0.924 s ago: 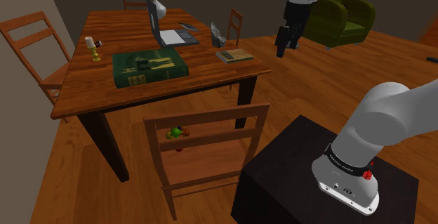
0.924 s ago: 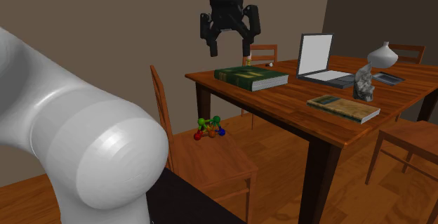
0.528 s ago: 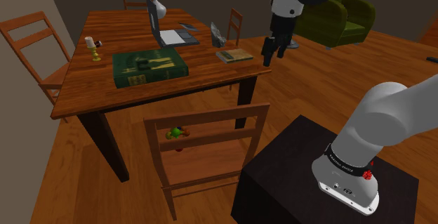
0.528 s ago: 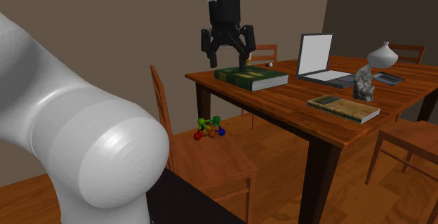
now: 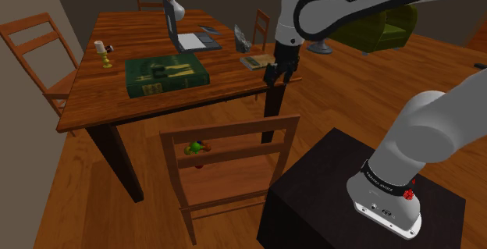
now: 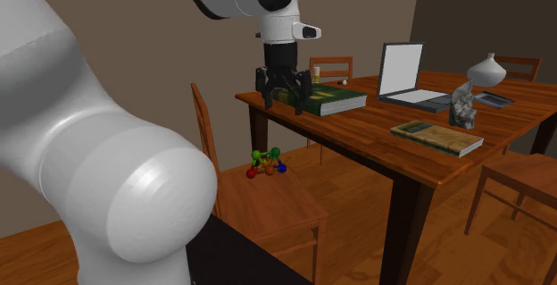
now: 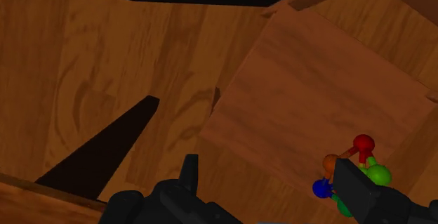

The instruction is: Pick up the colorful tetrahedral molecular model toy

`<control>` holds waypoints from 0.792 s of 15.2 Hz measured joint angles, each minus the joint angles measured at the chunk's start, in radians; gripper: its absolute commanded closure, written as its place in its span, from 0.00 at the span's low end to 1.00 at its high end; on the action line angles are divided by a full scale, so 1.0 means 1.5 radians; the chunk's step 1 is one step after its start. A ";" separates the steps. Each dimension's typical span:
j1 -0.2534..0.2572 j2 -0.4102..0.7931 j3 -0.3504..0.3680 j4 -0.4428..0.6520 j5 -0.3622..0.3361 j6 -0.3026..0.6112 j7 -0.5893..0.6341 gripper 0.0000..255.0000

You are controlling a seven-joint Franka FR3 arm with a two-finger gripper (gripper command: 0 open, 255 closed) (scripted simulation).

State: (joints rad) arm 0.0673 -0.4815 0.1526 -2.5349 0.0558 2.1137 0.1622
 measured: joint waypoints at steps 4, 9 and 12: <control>0.007 0.092 0.025 0.014 0.011 0.091 0.034 0.00; 0.010 0.218 0.048 0.057 0.007 0.192 0.073 0.00; 0.013 0.295 0.059 0.090 -0.004 0.246 0.100 0.00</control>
State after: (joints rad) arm 0.0872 -0.0390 0.2410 -2.4000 0.0495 2.4827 0.3126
